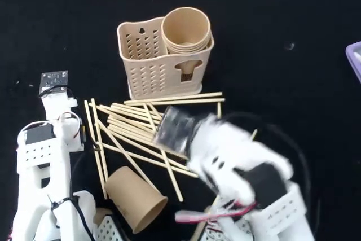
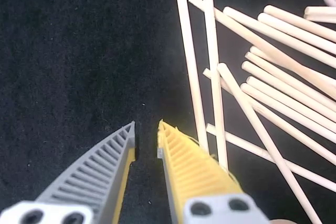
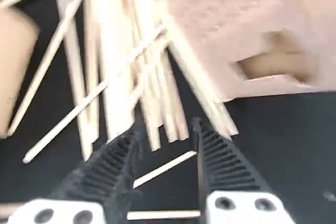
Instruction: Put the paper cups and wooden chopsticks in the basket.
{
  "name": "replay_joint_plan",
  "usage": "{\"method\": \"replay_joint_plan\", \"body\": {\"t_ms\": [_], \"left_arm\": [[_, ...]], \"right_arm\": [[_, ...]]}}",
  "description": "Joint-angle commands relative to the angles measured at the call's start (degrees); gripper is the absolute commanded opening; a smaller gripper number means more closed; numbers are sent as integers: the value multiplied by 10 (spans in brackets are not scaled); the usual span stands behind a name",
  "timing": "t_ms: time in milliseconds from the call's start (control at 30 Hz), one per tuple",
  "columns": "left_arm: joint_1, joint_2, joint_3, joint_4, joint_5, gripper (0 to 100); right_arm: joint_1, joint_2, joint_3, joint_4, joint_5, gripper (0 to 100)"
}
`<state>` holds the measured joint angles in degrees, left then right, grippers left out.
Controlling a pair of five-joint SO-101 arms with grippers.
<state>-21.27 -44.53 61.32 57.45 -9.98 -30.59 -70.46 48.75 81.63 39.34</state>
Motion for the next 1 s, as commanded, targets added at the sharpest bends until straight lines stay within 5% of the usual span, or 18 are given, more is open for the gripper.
{"method": "replay_joint_plan", "body": {"t_ms": [0, 167, 467, 733, 967], "left_arm": [[-5, -15, -30, -6, 7, 80], [-41, -15, -38, -12, 7, 80], [-192, -9, -55, -85, 53, 80], [-203, -9, -58, -97, 59, 80], [-282, -8, -79, -106, 79, 81]], "right_arm": [[-103, -125, 156, -32, 6, 166], [-140, -182, 165, -19, 10, 198], [-316, -119, 168, -20, 4, 198], [-335, -77, 158, -11, 5, 198], [-394, -30, 153, -22, -55, 198]]}}
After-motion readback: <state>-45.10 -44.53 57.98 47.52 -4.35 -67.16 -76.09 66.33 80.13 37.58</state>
